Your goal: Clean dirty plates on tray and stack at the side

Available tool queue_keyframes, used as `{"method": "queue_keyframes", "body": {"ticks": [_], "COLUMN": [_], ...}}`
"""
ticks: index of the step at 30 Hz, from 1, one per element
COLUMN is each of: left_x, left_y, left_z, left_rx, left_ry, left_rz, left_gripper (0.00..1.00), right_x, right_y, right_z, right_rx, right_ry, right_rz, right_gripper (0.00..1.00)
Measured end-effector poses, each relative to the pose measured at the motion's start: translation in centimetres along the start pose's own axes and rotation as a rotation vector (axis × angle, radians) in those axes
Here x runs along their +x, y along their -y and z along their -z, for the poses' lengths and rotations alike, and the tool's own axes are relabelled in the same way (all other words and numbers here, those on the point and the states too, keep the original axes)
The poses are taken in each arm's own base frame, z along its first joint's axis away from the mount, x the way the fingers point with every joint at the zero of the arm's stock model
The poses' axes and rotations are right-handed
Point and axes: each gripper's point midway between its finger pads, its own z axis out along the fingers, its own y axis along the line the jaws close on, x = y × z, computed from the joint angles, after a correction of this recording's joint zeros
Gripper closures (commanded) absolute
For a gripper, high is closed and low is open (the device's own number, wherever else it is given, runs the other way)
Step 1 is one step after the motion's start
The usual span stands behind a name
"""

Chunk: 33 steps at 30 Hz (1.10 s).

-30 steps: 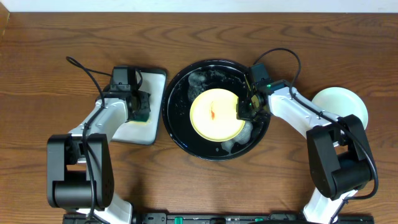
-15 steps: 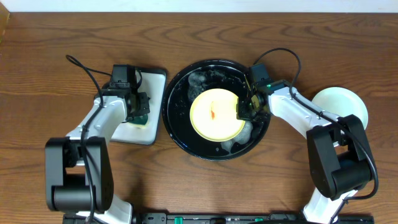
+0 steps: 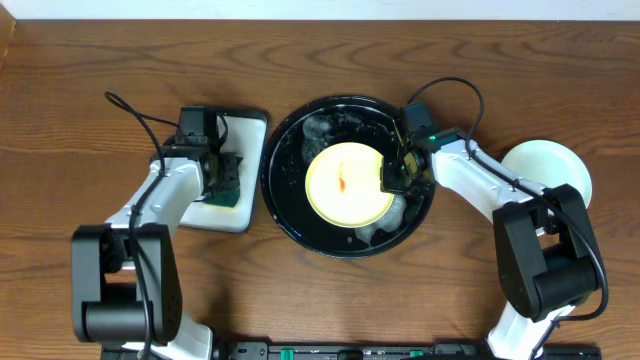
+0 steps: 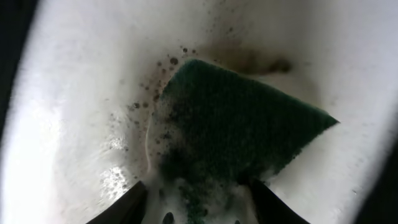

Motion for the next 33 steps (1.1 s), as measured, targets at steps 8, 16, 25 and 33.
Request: {"method": "queue_keyframes", "body": {"ticks": [8, 16, 25, 33], "left_x": [-0.1, 0.6, -2.8, -2.6], "left_y": [0.4, 0.2, 0.6, 0.5], "left_z": [-0.5, 1.0, 7.1, 7.4], "left_rx": [0.022, 0.008, 0.038, 0.032], "left_ry": [-0.005, -0.082, 0.055, 0.048], "left_rz": [-0.001, -0.004, 0.002, 0.002], "left_gripper": [0.93, 0.92, 0.92, 0.92], "right_x": [0.0, 0.0, 0.0, 0.0], "right_y": [0.0, 0.0, 0.0, 0.0], "right_z": [0.0, 0.0, 0.0, 0.0], "right_rx": [0.0, 0.0, 0.0, 0.0], "right_ry": [0.0, 0.0, 0.0, 0.0], "right_rz": [0.0, 0.0, 0.0, 0.001], "right_gripper": [0.99, 0.99, 0.99, 0.99]}}
